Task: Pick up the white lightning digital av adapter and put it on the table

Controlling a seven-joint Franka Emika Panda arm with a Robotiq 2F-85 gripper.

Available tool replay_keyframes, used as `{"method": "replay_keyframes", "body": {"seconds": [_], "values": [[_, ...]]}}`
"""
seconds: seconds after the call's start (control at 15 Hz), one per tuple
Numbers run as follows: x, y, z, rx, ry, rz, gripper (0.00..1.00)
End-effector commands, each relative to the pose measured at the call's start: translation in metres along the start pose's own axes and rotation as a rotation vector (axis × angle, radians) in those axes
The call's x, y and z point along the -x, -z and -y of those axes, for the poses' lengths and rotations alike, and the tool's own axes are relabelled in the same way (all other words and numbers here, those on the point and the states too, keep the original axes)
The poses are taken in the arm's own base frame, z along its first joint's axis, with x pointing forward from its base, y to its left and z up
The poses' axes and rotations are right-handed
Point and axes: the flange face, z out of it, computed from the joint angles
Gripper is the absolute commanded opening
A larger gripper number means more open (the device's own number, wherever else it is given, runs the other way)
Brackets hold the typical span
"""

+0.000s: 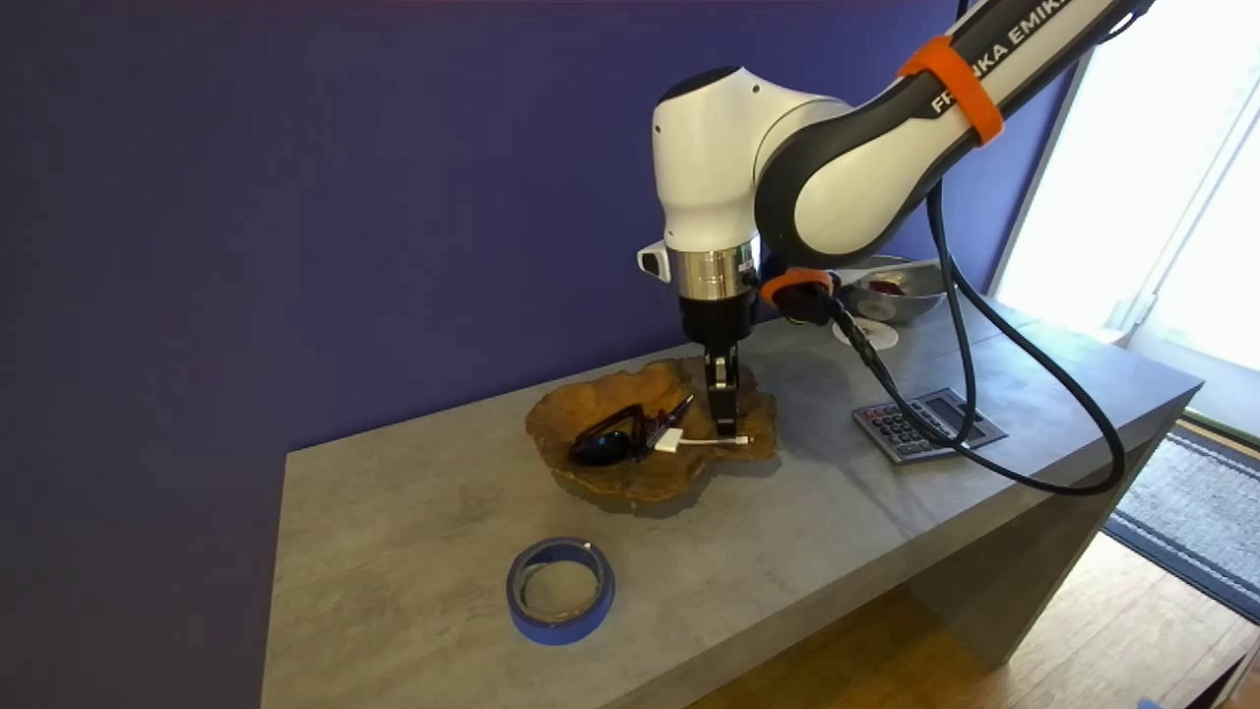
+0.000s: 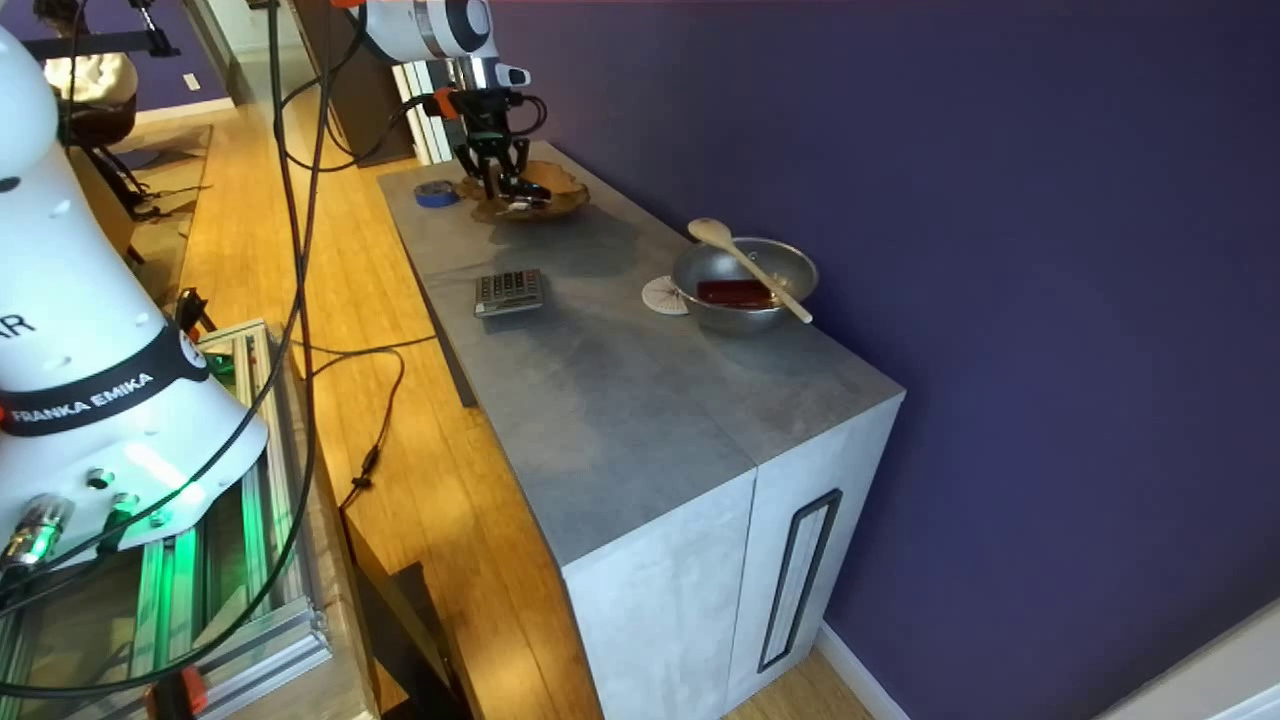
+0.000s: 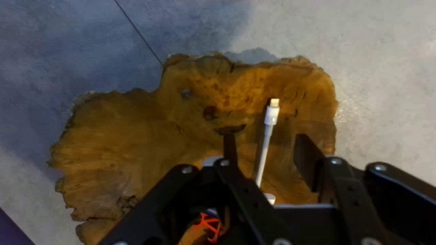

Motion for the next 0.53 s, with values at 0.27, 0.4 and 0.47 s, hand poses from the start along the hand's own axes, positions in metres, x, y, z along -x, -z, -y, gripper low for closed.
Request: {"method": "replay_keyframes", "body": {"seconds": [0.27,0.4,0.47], "values": [[0.000,-0.021,-0.027,-0.037,0.106,-0.045,0.92],[0.000,-0.025,-0.022,-0.049,0.140,-0.037,0.92],[0.001,-0.025,-0.018,-0.055,0.163,-0.037,0.89]]}}
